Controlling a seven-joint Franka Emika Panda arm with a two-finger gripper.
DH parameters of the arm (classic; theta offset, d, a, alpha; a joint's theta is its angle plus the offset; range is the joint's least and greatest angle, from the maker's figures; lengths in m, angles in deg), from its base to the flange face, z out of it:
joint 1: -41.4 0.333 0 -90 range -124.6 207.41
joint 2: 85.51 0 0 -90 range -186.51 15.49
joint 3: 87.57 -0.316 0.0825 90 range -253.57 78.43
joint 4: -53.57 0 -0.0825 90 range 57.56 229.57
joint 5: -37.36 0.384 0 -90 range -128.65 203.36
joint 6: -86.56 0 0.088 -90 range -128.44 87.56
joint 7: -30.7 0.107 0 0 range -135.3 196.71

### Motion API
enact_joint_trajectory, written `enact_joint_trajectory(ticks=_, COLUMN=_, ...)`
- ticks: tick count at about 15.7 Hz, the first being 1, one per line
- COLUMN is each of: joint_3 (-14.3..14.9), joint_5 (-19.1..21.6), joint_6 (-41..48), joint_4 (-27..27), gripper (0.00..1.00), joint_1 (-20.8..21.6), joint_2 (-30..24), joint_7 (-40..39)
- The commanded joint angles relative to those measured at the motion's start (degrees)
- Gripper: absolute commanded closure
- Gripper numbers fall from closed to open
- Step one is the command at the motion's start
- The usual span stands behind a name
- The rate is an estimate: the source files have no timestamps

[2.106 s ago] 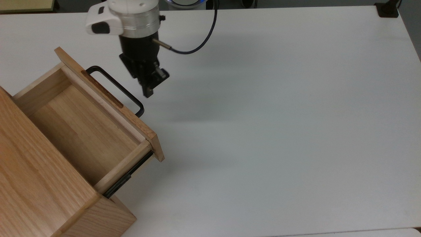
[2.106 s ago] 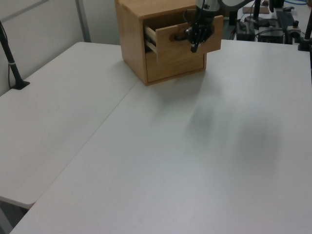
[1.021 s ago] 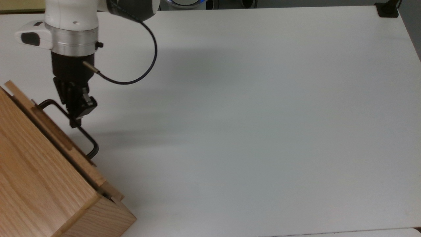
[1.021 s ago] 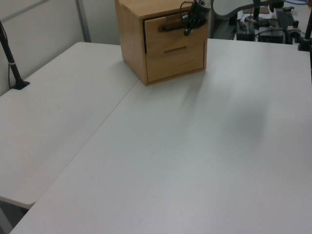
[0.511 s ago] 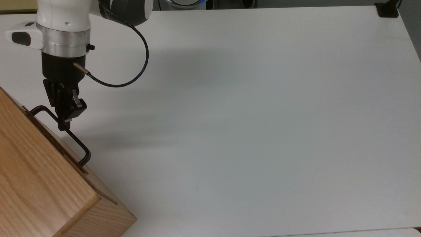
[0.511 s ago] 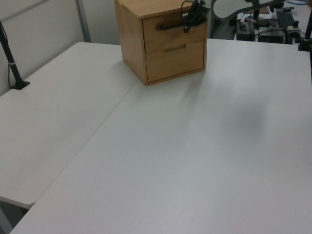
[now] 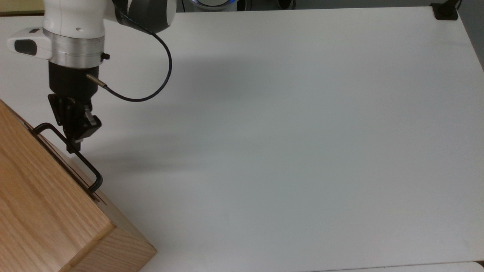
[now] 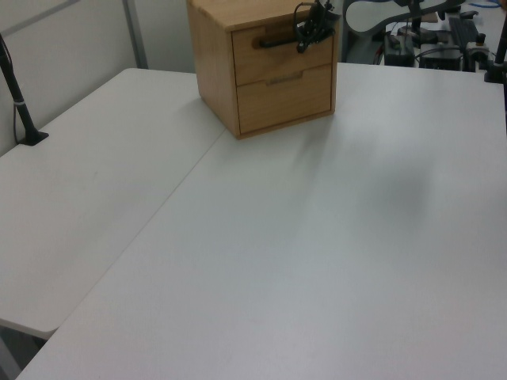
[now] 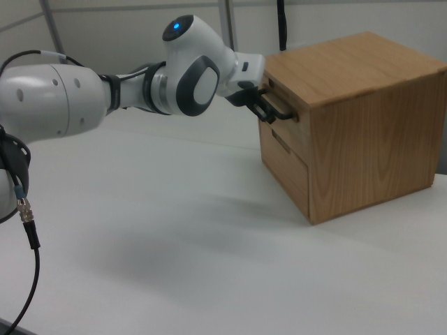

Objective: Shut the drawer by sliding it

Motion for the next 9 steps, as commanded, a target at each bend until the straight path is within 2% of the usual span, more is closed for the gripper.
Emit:
enact_joint_trajectory(ticks=1, joint_3=0.0, joint_5=-0.8, joint_6=6.0, joint_4=1.0, gripper=1.00, joint_1=4.2, joint_2=-1.9, joint_7=-5.3)
enact_joint_trajectory(ticks=6, joint_3=-0.6, joint_5=-0.3, joint_6=25.4, joint_4=2.1, gripper=1.00, joint_1=10.5, joint_2=-6.3, joint_7=-15.2)
enact_joint_trajectory(ticks=9, joint_3=-0.6, joint_5=0.5, joint_6=38.2, joint_4=3.0, gripper=1.00, joint_1=13.3, joint_2=-10.8, joint_7=-24.4)
